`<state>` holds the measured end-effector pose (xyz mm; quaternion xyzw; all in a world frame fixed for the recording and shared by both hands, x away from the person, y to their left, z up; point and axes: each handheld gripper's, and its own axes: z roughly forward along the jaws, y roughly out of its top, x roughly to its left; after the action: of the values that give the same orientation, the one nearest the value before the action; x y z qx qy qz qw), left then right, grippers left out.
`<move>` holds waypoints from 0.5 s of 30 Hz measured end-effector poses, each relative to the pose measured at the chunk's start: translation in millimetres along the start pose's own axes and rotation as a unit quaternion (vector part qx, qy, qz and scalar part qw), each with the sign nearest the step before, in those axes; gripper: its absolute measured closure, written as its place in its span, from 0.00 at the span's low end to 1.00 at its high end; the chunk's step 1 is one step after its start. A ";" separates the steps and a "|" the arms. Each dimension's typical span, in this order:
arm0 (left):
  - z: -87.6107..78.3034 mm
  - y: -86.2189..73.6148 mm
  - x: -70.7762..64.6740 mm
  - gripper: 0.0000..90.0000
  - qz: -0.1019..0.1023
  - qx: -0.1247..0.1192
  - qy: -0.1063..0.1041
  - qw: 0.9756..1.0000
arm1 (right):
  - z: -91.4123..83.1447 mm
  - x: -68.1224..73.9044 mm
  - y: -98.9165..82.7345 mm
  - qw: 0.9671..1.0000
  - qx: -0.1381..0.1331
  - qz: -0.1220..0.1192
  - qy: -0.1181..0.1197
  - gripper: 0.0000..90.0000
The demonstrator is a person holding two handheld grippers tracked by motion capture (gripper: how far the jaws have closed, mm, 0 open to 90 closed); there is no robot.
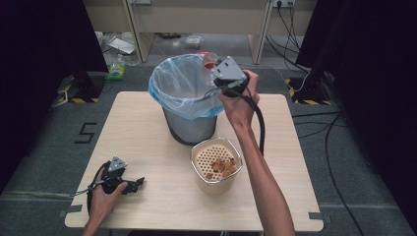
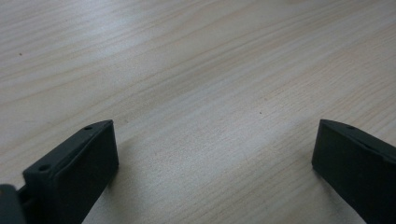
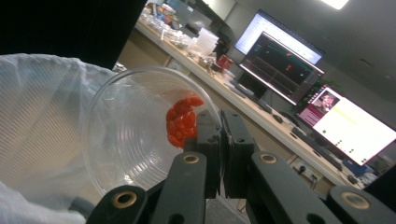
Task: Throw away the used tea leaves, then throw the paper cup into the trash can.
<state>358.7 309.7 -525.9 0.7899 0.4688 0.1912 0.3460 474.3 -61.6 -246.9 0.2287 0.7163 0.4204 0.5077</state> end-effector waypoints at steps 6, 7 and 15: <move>0.0 0.0 0.0 0.00 0.000 0.000 0.000 1.000 | 21.1 17.1 8.6 1.000 0.009 -0.012 0.016 0.97; -0.1 0.0 -0.1 0.00 0.000 0.000 0.000 1.000 | 24.9 20.3 9.9 1.000 0.011 -0.012 0.019 0.97; 0.0 0.0 -0.1 0.00 0.000 0.000 0.000 1.000 | 46.5 34.3 8.6 0.998 0.041 -0.007 0.045 0.95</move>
<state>358.6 309.6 -525.9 0.7899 0.4687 0.1917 0.3459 503.2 -13.8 -264.1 0.2251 0.7569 0.3970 0.4678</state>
